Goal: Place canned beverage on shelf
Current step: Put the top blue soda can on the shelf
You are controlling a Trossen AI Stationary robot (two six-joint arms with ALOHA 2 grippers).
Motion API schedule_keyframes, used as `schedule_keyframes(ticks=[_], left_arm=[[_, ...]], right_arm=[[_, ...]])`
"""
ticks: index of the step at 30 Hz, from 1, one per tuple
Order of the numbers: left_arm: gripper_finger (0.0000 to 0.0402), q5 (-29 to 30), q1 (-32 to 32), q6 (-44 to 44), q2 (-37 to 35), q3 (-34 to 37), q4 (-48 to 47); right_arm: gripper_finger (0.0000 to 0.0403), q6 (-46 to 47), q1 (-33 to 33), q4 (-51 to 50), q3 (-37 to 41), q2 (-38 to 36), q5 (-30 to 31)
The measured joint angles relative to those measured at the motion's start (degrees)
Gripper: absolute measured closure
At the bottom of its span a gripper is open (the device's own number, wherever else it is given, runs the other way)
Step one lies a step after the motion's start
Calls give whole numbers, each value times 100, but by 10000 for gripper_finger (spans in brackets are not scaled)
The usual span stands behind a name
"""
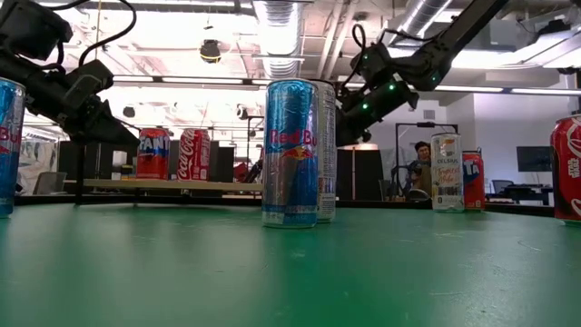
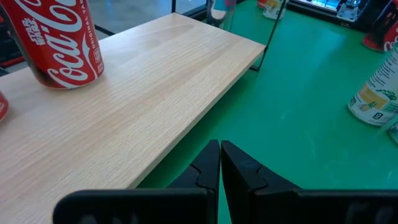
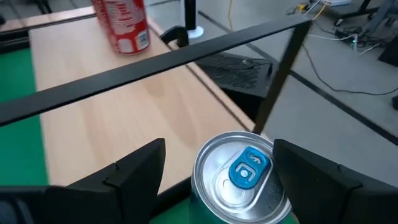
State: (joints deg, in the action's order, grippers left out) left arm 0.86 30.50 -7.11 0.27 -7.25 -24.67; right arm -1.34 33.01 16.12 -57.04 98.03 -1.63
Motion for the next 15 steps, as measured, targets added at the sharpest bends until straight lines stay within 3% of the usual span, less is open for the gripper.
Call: schedule_keyframes(ticks=[7, 15], left_arm=[[402, 0, 1, 1, 0, 2, 0], [402, 0, 0, 1, 0, 2, 0]], right_arm=[[81, -52, -142, -101, 10, -438, 0], [81, -173, -59, -99, 7, -361, 172]])
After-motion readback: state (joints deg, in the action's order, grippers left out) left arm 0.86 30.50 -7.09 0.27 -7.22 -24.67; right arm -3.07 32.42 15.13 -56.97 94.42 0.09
